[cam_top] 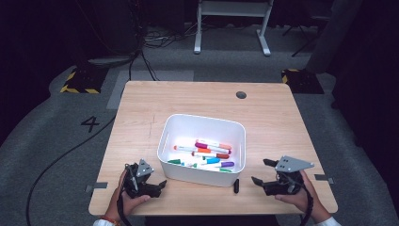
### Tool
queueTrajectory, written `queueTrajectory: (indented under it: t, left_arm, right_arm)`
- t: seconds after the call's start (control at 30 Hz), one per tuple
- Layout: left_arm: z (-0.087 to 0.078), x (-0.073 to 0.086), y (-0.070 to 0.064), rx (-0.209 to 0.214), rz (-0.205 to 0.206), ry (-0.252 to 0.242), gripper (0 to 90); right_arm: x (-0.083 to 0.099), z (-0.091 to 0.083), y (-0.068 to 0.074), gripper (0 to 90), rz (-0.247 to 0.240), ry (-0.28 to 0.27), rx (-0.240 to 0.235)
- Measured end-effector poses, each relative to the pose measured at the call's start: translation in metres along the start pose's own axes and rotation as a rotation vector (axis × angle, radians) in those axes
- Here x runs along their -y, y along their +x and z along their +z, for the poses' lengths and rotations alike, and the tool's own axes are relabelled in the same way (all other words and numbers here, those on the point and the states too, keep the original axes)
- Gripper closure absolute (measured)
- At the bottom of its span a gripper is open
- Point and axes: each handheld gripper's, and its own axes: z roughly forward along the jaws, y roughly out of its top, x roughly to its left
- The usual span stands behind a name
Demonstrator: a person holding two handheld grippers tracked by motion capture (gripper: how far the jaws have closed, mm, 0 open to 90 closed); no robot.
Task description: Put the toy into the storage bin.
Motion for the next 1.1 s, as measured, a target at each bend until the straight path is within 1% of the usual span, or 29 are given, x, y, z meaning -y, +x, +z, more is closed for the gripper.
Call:
queueTrajectory:
  t: [0.03, 0.07, 0.17, 0.23, 0.3, 0.33, 0.4, 0.43, 0.5, 0.53, 0.6, 0.67, 0.7, 0.73, 0.77, 0.83, 0.9, 0.93, 1.03, 1.1]
  left_arm:
    - [0.000, 0.000, 0.000, 0.000, 0.000, 0.000, 9.1]
    - [0.000, 0.000, 0.000, 0.000, 0.001, -0.001, 9.2]
    - [0.000, 0.000, 0.000, -0.001, 0.001, -0.001, 9.2]
    - [0.000, 0.000, 0.000, 0.000, 0.001, 0.000, 9.1]
    - [0.000, 0.000, 0.000, -0.007, -0.001, -0.001, 9.2]
    - [0.000, 0.000, 0.000, 0.001, 0.000, 0.000, 9.1]
    - [0.000, 0.000, 0.000, 0.000, 0.001, 0.000, 9.2]
    - [0.000, 0.000, 0.000, 0.000, 0.000, 0.000, 9.2]
    - [0.000, 0.000, 0.000, -0.001, 0.000, 0.000, 9.1]
    - [0.000, 0.000, 0.000, -0.001, 0.001, -0.001, 9.2]
    - [0.000, 0.000, 0.000, 0.000, 0.001, -0.001, 9.2]
    - [0.000, 0.000, 0.000, -0.001, 0.001, -0.001, 9.2]
    - [0.000, 0.000, 0.000, -0.001, 0.002, -0.001, 9.2]
    - [0.000, 0.000, 0.000, -0.001, 0.002, -0.001, 9.2]
    - [0.000, 0.000, 0.000, -0.001, 0.002, -0.001, 9.2]
    - [0.000, 0.000, 0.000, -0.001, 0.002, -0.002, 9.2]
    - [0.000, 0.000, 0.000, -0.001, 0.003, -0.002, 9.2]
    - [0.000, 0.000, 0.000, -0.001, 0.002, -0.002, 9.2]
    - [0.000, 0.000, 0.000, -0.001, 0.002, -0.001, 9.2]
    - [0.000, 0.000, 0.000, -0.003, 0.002, -0.002, 9.2]
  right_arm:
    - [0.005, 0.006, 0.005, 21.7, 0.004, 0.010, -0.010]
    - [0.009, 0.012, 0.009, 22.4, 0.003, 0.032, -0.026]
    - [0.015, 0.028, 0.023, 22.3, -0.026, 0.068, -0.047]
    - [0.016, 0.034, 0.030, 22.3, -0.024, 0.065, -0.059]
    - [0.015, 0.040, 0.034, 21.8, -0.005, 0.066, -0.068]
    - [0.015, 0.042, 0.036, 21.7, 0.000, 0.065, -0.069]
    - [0.015, 0.046, 0.041, 21.4, -0.006, 0.066, -0.056]
    - [0.014, 0.049, 0.042, 21.4, 0.015, 0.055, -0.052]
    - [0.013, 0.052, 0.045, 21.0, 0.024, 0.056, -0.055]
    - [0.012, 0.053, 0.047, 21.0, 0.011, 0.057, -0.045]
    - [0.013, 0.057, 0.049, 21.0, 0.004, 0.064, -0.030]
    - [0.014, 0.060, 0.049, 21.5, 0.005, 0.067, -0.021]
    - [0.014, 0.061, 0.048, 22.2, 0.004, 0.081, -0.006]
    - [0.014, 0.062, 0.047, 22.3, 0.003, 0.084, -0.006]
    - [0.015, 0.062, 0.045, 22.5, -0.013, 0.094, -0.005]
    - [0.017, 0.062, 0.042, 22.9, -0.020, 0.104, 0.002]
    - [0.019, 0.060, 0.037, 24.0, -0.005, 0.107, 0.004]
    - [0.020, 0.058, 0.034, 24.1, 0.010, 0.106, 0.007]
    - [0.024, 0.051, 0.022, 24.3, 0.039, 0.098, 0.025]
    - [0.028, 0.046, 0.013, 25.8, 0.049, 0.096, 0.063]
